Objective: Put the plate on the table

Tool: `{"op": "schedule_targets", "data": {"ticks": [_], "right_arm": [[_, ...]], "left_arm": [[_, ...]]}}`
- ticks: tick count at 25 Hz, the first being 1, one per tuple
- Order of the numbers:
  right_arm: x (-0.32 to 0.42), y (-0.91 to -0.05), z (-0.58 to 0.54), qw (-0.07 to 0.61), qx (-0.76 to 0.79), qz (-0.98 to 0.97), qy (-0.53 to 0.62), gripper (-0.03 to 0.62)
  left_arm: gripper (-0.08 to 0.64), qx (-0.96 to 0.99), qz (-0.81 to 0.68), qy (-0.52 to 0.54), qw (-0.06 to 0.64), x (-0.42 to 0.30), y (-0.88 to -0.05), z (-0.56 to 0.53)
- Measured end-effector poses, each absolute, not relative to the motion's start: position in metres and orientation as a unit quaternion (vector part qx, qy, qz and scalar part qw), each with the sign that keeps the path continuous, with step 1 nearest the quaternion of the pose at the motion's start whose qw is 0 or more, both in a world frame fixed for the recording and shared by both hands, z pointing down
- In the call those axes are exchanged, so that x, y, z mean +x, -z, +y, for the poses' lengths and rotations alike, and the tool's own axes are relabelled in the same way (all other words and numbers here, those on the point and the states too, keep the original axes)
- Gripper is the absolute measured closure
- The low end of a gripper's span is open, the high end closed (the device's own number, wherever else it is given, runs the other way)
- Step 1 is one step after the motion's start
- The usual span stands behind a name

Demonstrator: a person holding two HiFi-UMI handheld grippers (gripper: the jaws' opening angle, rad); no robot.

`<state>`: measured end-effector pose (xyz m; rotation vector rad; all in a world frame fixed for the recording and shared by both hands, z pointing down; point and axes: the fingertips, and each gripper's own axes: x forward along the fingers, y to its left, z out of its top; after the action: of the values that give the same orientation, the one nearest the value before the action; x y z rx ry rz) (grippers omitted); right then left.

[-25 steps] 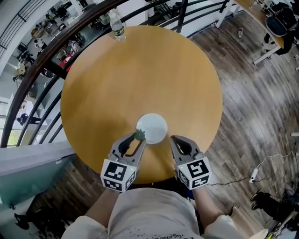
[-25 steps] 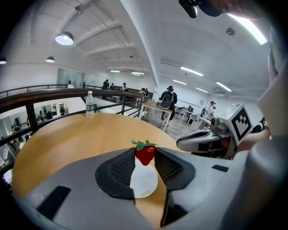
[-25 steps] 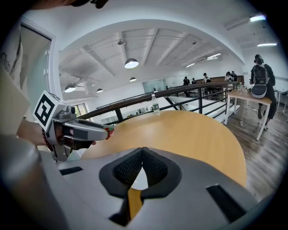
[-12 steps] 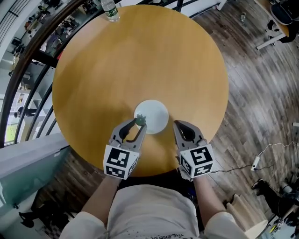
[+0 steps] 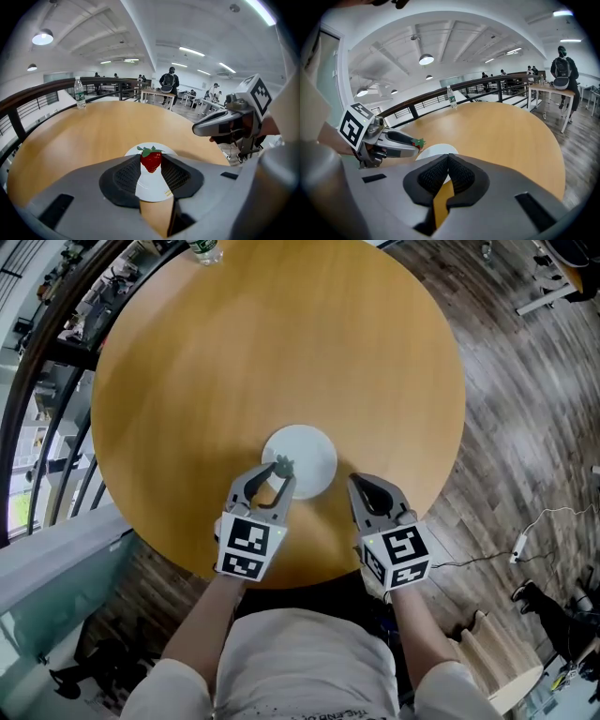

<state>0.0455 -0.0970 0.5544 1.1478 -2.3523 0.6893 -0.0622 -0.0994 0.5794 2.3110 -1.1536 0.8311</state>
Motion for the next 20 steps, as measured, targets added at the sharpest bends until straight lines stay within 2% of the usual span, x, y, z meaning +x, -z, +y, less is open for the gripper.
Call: {"op": "schedule_targets", "data": {"ticks": [9, 20], "right_arm": [[0.054, -0.567, -0.094, 0.215, 0.421, -0.841, -0.263, 0.572], [0.062, -0.581, -0.09, 0.213, 0.428, -0.833, -0.278, 0.572]], "left_arm": [[0.411, 0.832, -0.387, -0.357, 0.174, -0.049, -0.606, -0.101], [0.41, 0.826, -0.367, -0.393, 0.169, -0.04, -0.628, -0.109]]}}
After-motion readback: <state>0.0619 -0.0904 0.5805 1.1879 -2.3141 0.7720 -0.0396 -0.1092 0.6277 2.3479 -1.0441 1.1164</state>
